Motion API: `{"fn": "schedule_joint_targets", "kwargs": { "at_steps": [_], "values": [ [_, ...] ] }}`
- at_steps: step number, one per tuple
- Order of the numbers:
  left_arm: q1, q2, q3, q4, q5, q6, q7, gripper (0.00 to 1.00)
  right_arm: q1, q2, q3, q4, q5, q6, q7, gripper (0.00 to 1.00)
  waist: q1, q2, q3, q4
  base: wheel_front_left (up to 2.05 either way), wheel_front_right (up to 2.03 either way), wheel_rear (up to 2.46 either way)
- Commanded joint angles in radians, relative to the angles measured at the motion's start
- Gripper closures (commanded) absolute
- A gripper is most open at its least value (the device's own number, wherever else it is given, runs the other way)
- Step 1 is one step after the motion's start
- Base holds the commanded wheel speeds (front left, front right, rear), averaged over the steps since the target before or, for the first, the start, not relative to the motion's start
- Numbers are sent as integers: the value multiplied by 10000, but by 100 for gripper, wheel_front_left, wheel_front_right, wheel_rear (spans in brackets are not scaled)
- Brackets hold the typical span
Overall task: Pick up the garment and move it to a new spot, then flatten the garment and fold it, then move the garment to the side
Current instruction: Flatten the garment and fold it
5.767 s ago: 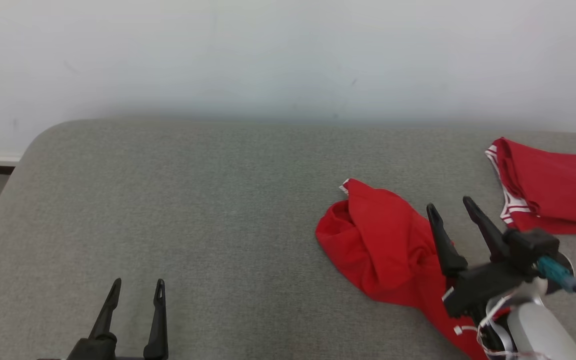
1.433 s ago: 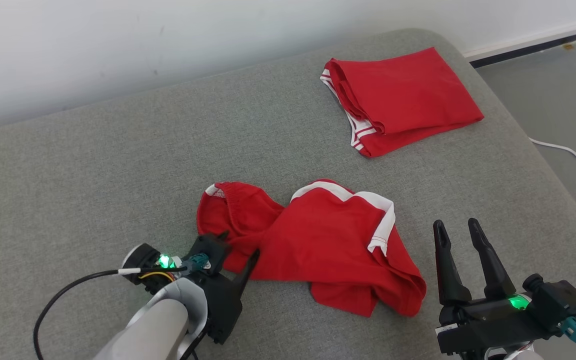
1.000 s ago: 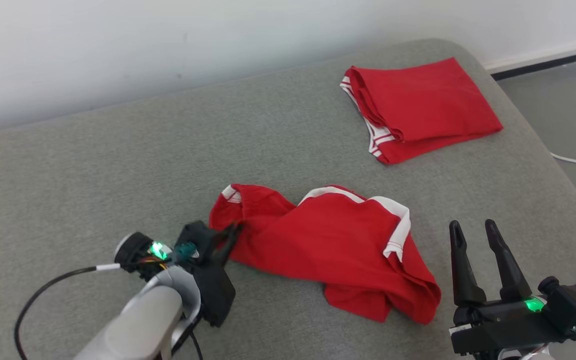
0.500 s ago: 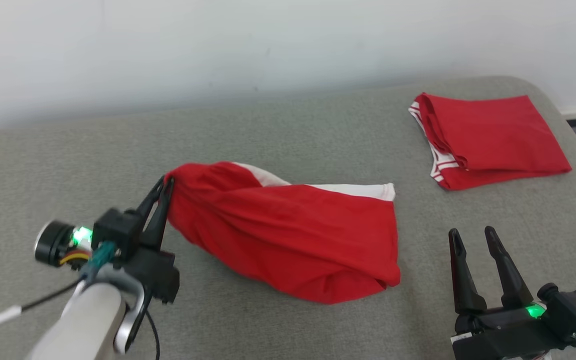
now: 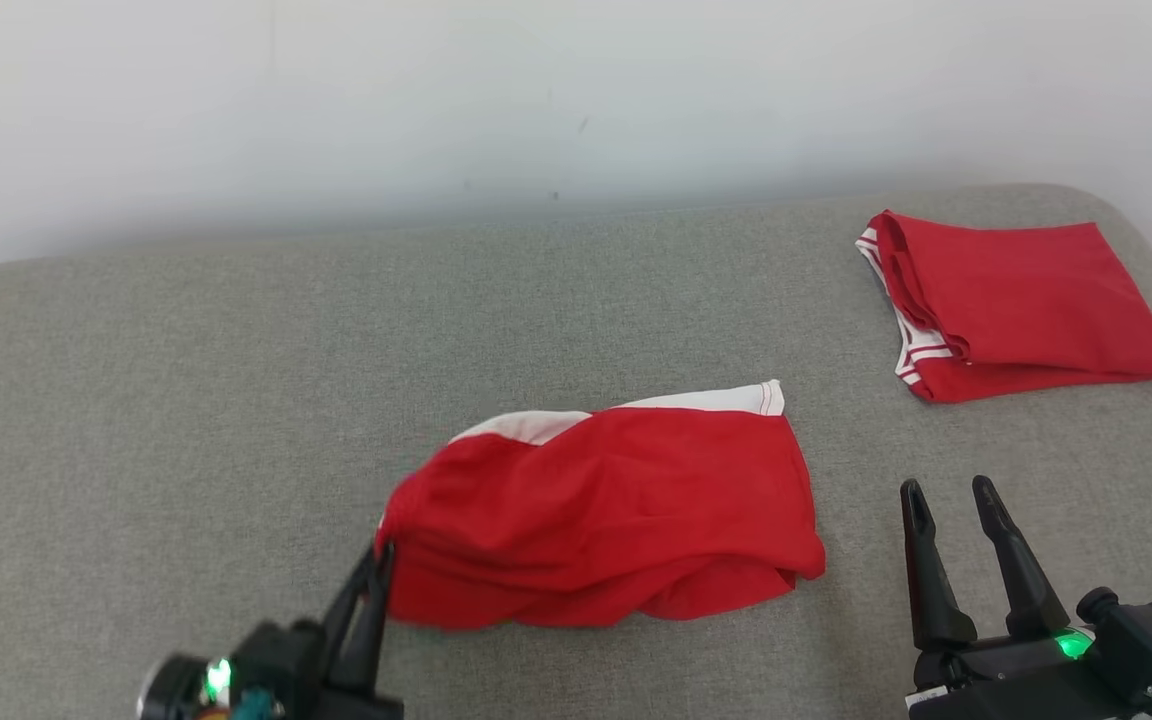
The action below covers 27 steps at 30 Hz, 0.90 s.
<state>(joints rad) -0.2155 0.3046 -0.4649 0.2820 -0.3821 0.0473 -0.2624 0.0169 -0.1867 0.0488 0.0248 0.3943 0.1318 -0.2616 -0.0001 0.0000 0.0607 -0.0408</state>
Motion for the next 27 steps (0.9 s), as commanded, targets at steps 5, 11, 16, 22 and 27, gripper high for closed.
{"fn": "schedule_joint_targets", "kwargs": {
  "at_steps": [5, 11, 16, 22, 27],
  "values": [
    [1119, -562, 152, 261, 406, -508, -31, 100, 285, 126, -99, 36, 61, -27, -45, 0, 1, 0, 10, 75, 0, 0, 0],
    [1659, -1149, 238, 800, 767, -964, -31, 100, 402, 226, -133, 75, 45, -27, -45, 0, 1, 0, -12, 211, 0, 0, 0],
    [1932, -1360, 388, 1560, 981, -1177, -30, 100, 396, 254, -89, 123, 70, -27, -45, 0, 1, 0, -30, 283, 0, 0, 0],
    [1982, -1490, 815, 1983, 1160, -1289, -32, 20, 491, 277, -123, 193, 116, -27, -45, 0, 1, 0, -97, 390, 0, 0, 0],
    [2028, -1594, 998, 1479, 1346, -1431, -32, 0, 536, 304, -147, 232, 98, -27, -45, 0, 1, 0, -154, 454, 0, 0, 0]
  ]
}}
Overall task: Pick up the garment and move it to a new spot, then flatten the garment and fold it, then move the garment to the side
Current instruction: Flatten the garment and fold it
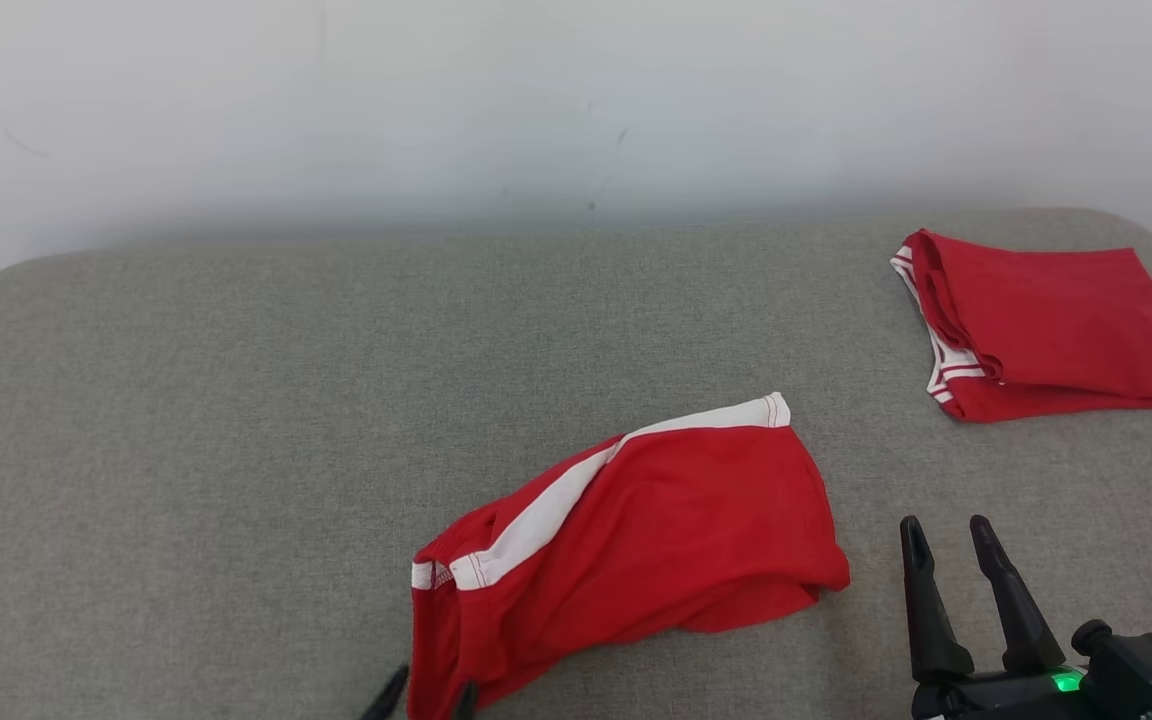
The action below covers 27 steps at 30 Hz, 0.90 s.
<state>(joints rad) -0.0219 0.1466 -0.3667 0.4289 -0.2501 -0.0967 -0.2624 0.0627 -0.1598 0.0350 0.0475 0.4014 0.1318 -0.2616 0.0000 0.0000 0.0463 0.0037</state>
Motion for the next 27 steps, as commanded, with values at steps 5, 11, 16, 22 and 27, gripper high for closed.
{"fn": "schedule_joint_targets", "kwargs": {
  "at_steps": [5, 11, 16, 22, 27],
  "values": [
    [319, -314, 502, -1250, -268, -161, -30, 0, 100, 58, -34, 33, 77, -27, -45, 0, 0, 0, -30, 61, 0, 0, 0],
    [-110, -122, 461, -1691, -30, -249, -30, 0, 53, 101, 63, 128, 97, -27, -45, 0, 0, 0, -29, -50, 0, 0, 0],
    [-483, -23, 549, -1370, -116, -298, -31, 0, -74, 55, 88, 209, 107, -27, -45, 0, 0, 0, 3, -403, 0, 0, 0],
    [-788, 91, 462, -536, -435, -337, -30, 0, -87, 35, 25, 245, 119, -27, -45, 0, 0, 0, 148, -812, 0, 0, 0],
    [-1078, 167, 301, -100, -758, -323, -30, 0, -138, 72, 25, 226, 92, -27, -45, 0, 0, 0, 251, -1027, 0, 0, 0]
  ]
}}
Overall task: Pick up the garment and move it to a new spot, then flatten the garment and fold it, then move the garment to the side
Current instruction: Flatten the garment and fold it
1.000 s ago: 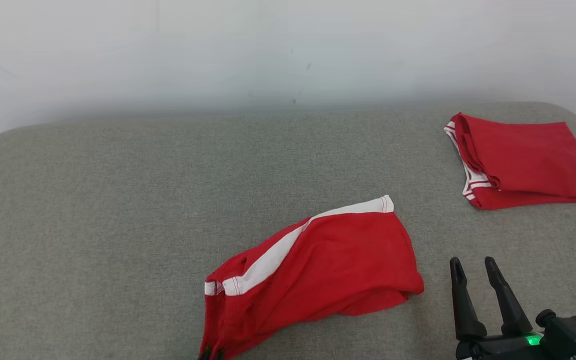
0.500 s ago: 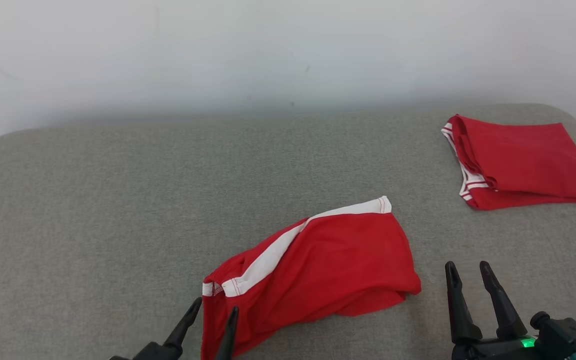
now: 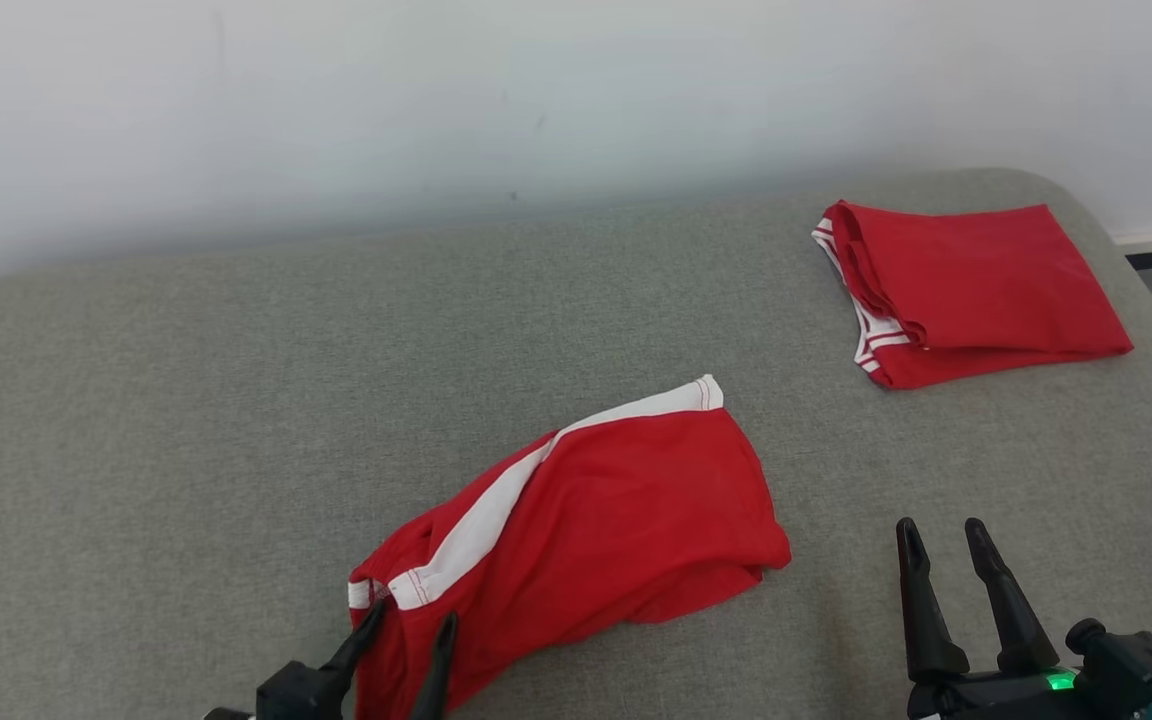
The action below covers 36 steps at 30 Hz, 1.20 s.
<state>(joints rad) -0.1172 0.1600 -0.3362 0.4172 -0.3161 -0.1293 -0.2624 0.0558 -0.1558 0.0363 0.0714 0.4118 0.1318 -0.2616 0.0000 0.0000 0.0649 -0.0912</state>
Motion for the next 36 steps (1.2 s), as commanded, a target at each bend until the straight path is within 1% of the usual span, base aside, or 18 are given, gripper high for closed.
{"fn": "schedule_joint_targets", "kwargs": {
  "at_steps": [1, 2, 3, 5, 6, 7, 12, 16, 17, 20, 24, 26, 28, 30, 31, 36],
  "values": [
    [-207, 38, -23, 93, -192, 0, -29, 0, -87, 25, 16, -11, -5, -27, -45, 0, 0, 0, 79, -105, 0, 0, 0],
    [-279, 58, -89, 176, -227, -4, -19, 0, -101, 18, 24, 0, -5, -27, -45, 0, 0, 0, 85, -139, 0, 0, 0],
    [-361, 74, -144, 248, -249, -6, -13, 5, -113, 13, 31, 15, -6, -27, -45, 0, 0, 0, 86, -169, 0, 0, 0],
    [-570, 132, -182, 291, -341, -8, -16, 52, -129, 1, 17, 28, -7, -28, -45, 0, 0, 0, 83, -210, 0, 0, 0],
    [-632, 135, -172, 316, -418, -8, -18, 82, -128, -2, 10, 34, -8, -28, -45, 0, 0, 0, 73, -217, 0, 0, 0],
    [-703, 152, -190, 337, -423, -9, -19, 100, -121, -1, -5, 43, -10, -28, -45, 0, 0, 0, 61, -213, 0, 0, 0],
    [-882, 177, -351, -117, -194, -12, -27, 100, 72, 69, -72, 62, -60, -28, -45, 0, 0, 0, -85, -35, 0, 0, 0],
    [-390, 291, -629, -837, 29, -2, -29, 100, 153, 116, -8, 84, -92, -28, -45, 0, 0, 0, -284, 181, 0, 0, 0],
    [-390, 291, -629, -837, 29, -2, -29, 100, 153, 116, -8, 84, -92, -28, -45, 0, 0, 0, -284, 181, 0, 0, 0],
    [385, 485, -1157, -1500, 176, -3, -30, 100, 226, 118, -30, 111, -90, -28, -45, 0, 0, 0, -408, 386, 0, 0, 0],
    [1172, 499, -1714, -1871, 135, -3, -30, 100, 289, 136, -125, 110, -64, -28, -43, 0, 0, 0, -464, 616, 0, 0, 0],
    [1397, 529, -1966, -1820, 193, -3, -30, 100, 306, 133, -119, 134, -38, -28, -43, 0, 0, 0, -481, 718, 0, 0, 0],
    [1613, 353, -2188, -1737, 7, -4, -31, 100, 301, 113, -103, 151, -23, -28, -45, 0, 0, 0, -481, 784, 0, 0, 0],
    [1704, 341, -2424, -1514, -37, -4, -29, 100, 274, 102, -86, 170, -17, -28, -45, 0, 0, 0, -469, 814, 0, 0, 0],
    [1746, 272, -2432, -1390, -190, 1, -31, 100, 257, 100, -80, 175, -17, -28, -45, 0, 0, 0, -460, 828, 0, 0, 0],
    [1711, 181, -2657, -659, -252, -1, -31, 100, 280, -5, -97, 175, -6, -28, -43, 0, 0, 0, -422, 855, 0, 0, 0]
  ]
}}
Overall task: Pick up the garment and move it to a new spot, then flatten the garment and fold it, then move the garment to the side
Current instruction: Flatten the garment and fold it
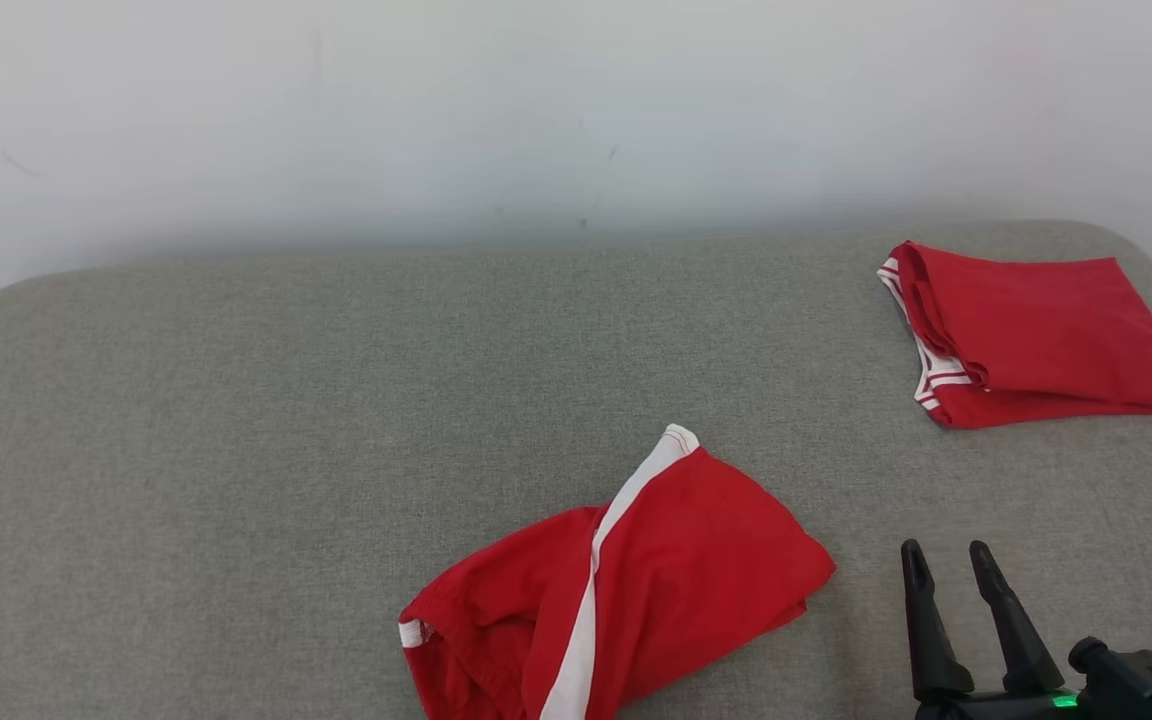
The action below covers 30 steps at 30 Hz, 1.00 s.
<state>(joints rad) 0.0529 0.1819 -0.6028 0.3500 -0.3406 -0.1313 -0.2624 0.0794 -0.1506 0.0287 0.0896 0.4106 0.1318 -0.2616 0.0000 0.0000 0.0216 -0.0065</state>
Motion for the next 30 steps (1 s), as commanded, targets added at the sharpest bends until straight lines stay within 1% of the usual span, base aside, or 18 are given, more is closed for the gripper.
{"fn": "schedule_joint_targets", "kwargs": {
  "at_steps": [1, 8, 14, 19, 23, 24, 30],
  "values": [
    [-10, -119, 99, 42, -101, 18, -31, 100, 74, -77, -71, -18, 16, -28, -45, 0, 0, 0, 20, 31, 0, 0, 0],
    [-497, -62, 697, -378, 51, 20, -31, 100, 97, -41, -165, -54, -38, -28, -45, 0, 0, 0, 79, 111, 0, 0, 0],
    [-1719, 336, 997, -806, 260, 18, -32, 100, -149, -2, -41, -18, -36, -28, -45, 0, 0, 0, 191, -155, 0, 0, 0],
    [-3344, 982, 677, -638, 182, 19, -32, 100, -351, 69, -23, 34, 15, -28, -45, 0, 0, 0, 406, -623, 0, 0, 0],
    [-4883, 1648, 303, -242, -101, 19, 23, 100, -543, 106, 15, 51, 53, -28, -45, 0, 0, 0, 732, -1089, 0, 0, 0],
    [-4883, 1648, 303, -242, -101, 19, 23, 100, -543, 106, 15, 51, 53, -28, -45, 0, 0, 0, 732, -1089, 0, 0, 0],
    [-7353, 2567, -315, 312, -839, 19, 205, 100, -877, 195, -30, 36, 83, -28, -43, 0, 0, 0, 1285, -1758, 0, 0, 0]
  ]
}}
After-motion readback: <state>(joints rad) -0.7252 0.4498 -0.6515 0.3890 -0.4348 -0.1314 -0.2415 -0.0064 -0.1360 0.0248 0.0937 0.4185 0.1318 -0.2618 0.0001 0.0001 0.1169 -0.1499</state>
